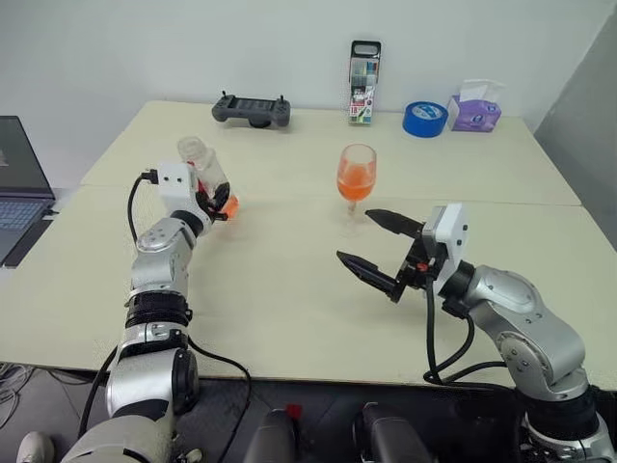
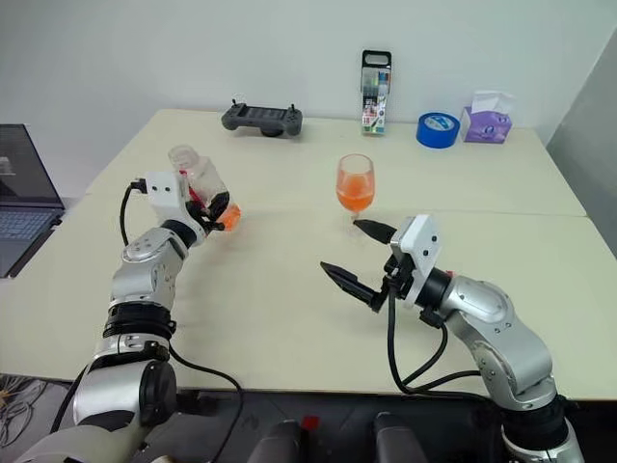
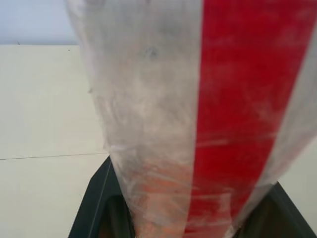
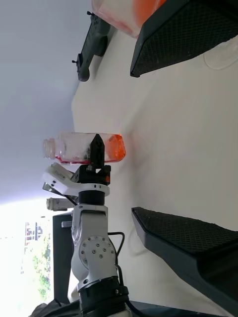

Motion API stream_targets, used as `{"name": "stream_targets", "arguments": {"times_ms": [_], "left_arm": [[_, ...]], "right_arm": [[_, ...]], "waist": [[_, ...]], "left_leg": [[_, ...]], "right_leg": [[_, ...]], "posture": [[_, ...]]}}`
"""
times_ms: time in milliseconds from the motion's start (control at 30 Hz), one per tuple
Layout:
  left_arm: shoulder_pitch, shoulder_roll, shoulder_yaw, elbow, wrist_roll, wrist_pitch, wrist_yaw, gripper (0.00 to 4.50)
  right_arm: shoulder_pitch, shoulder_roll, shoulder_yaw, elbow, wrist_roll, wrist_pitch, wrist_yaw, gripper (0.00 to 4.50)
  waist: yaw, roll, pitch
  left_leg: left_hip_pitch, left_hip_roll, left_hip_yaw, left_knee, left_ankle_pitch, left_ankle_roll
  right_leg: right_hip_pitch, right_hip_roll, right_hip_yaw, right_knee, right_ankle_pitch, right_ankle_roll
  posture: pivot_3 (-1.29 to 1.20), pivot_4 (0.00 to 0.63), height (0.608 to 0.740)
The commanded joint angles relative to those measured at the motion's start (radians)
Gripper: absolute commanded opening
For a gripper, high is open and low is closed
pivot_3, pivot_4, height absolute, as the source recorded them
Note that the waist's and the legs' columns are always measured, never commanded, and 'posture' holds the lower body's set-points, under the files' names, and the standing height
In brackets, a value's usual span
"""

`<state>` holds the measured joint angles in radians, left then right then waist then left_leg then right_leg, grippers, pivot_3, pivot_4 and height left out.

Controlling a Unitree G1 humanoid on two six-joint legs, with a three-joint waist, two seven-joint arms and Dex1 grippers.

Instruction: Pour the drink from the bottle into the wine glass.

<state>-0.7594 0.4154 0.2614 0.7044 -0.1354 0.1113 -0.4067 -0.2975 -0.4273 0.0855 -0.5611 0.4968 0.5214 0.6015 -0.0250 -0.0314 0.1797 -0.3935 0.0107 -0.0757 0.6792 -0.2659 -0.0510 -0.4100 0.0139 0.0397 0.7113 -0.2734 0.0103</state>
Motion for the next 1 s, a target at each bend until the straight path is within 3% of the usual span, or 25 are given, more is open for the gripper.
{"name": "stream_targets", "arguments": {"times_ms": [33,333,600,1000], "left_arm": [[-0.034,0.013,-0.026,0.056,0.017,-0.065,-0.008,1.75],[-0.130,-0.007,-0.020,0.264,-0.001,-0.122,0.001,1.75],[-0.146,0.012,-0.013,0.314,-0.010,-0.131,-0.019,4.39],[0.015,0.017,-0.009,0.090,-0.024,-0.064,0.001,4.48]], "right_arm": [[-0.034,0.015,-0.006,-0.007,0.009,0.002,-0.017,4.50],[-0.039,0.017,-0.009,-0.034,0.012,0.037,-0.045,4.50],[-0.022,0.013,-0.014,-0.052,0.007,0.052,-0.060,4.50],[0.090,-0.012,-0.017,-0.086,-0.067,0.056,-0.145,4.50]], "waist": [[-0.002,0.000,0.000],[-0.002,0.000,0.000],[-0.005,0.000,0.000],[-0.006,0.000,0.000]], "left_leg": [[0.000,0.000,0.001,0.000,0.000,0.000],[0.000,-0.001,-0.001,0.000,0.000,0.000],[0.000,-0.001,-0.001,-0.001,0.000,0.000],[0.000,0.001,-0.001,-0.001,0.000,0.000]], "right_leg": [[0.000,0.000,0.000,0.000,0.000,0.000],[0.000,0.000,-0.002,0.000,0.000,0.000],[0.000,0.001,-0.002,0.000,0.000,0.000],[0.000,0.000,-0.001,0.000,0.000,0.000]], "posture": [[0.00,0.150,0.740],[0.00,0.150,0.740],[0.00,0.150,0.740],[0.00,0.150,0.740]]}}
